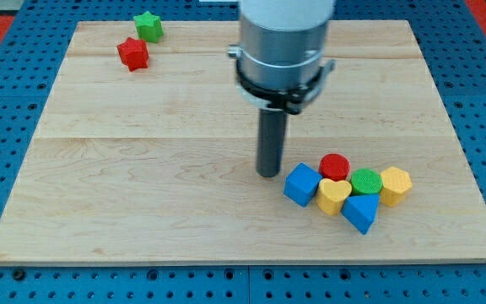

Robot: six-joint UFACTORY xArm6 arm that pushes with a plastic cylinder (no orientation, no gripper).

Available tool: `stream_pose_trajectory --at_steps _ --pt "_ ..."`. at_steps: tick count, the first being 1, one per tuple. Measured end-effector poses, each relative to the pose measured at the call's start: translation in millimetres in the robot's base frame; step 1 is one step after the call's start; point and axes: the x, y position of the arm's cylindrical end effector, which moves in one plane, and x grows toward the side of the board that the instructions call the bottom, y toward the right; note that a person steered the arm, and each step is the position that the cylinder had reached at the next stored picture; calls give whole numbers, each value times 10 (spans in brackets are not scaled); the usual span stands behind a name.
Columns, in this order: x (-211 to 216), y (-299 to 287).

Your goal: Push red star towards bottom center

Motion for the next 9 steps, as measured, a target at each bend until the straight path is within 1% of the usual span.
stream_pose_trajectory --at_steps 1,2,3,4,5,6,7,8,9 --pt "-512 -519" --pt "-1183 -857" --pt "-1658 -1258" --pt "-2017 -1273" --pt "-2383 -1445" --pt "-2545 -1855" --pt "-2396 -2160" --pt "-2038 -1849" --pt "-1797 -1601"
